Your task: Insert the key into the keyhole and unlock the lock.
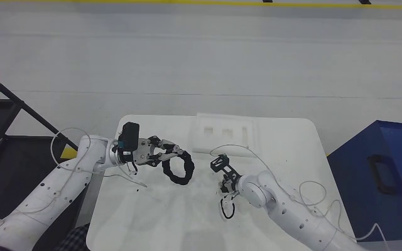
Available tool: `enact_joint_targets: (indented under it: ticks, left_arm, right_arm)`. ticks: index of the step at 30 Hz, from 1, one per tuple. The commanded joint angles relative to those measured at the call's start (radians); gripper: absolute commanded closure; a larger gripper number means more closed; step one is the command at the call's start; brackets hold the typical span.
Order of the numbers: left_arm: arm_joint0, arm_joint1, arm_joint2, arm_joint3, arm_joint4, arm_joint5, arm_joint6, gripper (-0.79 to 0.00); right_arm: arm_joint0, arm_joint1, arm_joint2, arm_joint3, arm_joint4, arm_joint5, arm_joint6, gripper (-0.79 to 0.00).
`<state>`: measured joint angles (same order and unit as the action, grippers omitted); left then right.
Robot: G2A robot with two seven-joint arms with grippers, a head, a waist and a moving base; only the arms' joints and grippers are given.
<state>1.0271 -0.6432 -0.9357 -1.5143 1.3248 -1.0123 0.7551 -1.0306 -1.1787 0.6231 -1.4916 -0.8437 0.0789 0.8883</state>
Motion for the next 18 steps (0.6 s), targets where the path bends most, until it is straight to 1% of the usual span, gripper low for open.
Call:
enact_joint_targets:
  ticks: [1,4,5,6,13,18]
  left_arm:
    - [0.000,0.000,0.000,0.000,0.000,0.000,0.000,0.000]
    - [0.000,0.000,0.000,0.000,0.000,0.000,0.000,0.000]
    - [0.000,0.000,0.000,0.000,0.000,0.000,0.000,0.000]
    - [0.000,0.000,0.000,0.000,0.000,0.000,0.000,0.000]
    - [0.000,0.000,0.000,0.000,0.000,0.000,0.000,0.000]
    - [0.000,0.000,0.000,0.000,0.000,0.000,0.000,0.000]
  right_arm:
    - [0.002,-0.004,-0.001,0.006,-0.002,0.002,-0.003,-0.197]
    - [0.005,-0.011,-0.003,0.014,-0.006,0.015,-0.006,-0.117]
    - [0.005,-0.014,-0.002,0.016,-0.006,0.020,-0.007,-0.077]
    - [0.005,-0.015,-0.001,0.019,-0.009,0.025,-0.008,0.000]
    - [0.005,-0.025,0.008,0.031,-0.020,0.037,-0.011,0.000]
    - [-0.007,-0.021,0.054,-0.002,0.031,0.029,0.009,0.000]
